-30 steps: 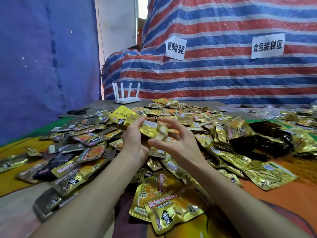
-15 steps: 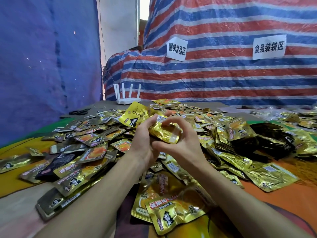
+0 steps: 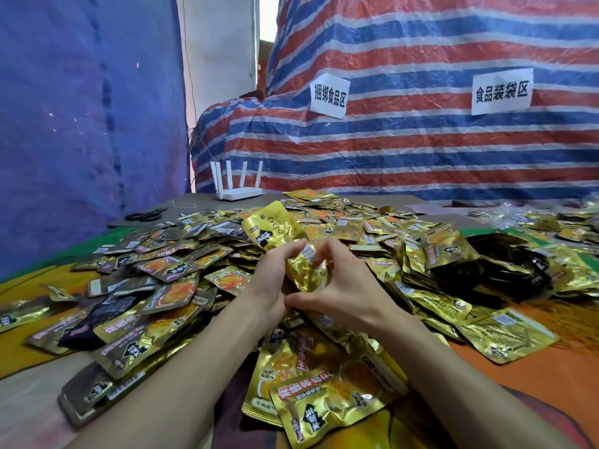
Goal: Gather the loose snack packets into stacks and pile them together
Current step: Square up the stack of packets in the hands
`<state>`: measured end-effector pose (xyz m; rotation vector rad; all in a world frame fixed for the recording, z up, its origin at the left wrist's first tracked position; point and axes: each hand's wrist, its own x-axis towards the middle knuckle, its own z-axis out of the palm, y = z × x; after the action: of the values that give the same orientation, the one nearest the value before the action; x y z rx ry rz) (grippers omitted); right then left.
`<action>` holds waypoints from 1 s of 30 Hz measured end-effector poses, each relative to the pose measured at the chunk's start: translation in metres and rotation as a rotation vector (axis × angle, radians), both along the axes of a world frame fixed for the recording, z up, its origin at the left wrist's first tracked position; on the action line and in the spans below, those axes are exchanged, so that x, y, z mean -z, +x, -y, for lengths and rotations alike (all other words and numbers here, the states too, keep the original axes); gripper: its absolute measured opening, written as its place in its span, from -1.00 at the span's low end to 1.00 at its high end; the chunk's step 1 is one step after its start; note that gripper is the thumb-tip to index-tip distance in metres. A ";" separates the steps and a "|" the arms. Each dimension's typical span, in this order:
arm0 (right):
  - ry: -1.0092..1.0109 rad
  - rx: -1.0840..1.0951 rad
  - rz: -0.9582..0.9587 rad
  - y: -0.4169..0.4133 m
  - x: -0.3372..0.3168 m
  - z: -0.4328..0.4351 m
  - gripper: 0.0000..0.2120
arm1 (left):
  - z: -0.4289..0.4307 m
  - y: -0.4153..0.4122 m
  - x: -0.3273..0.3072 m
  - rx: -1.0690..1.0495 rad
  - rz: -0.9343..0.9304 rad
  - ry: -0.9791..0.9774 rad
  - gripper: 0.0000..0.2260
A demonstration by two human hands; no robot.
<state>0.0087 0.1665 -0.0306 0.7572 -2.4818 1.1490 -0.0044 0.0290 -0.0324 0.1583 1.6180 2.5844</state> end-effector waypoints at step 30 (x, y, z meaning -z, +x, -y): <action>0.371 0.927 -0.097 -0.053 -0.003 -0.052 -0.52 | 0.018 -0.004 -0.003 -0.658 -0.364 -0.355 -0.85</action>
<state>-0.0441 0.2189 -0.0280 -0.2842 -2.4890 0.3117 -0.0088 0.0113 -0.0290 0.0804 2.6078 2.7378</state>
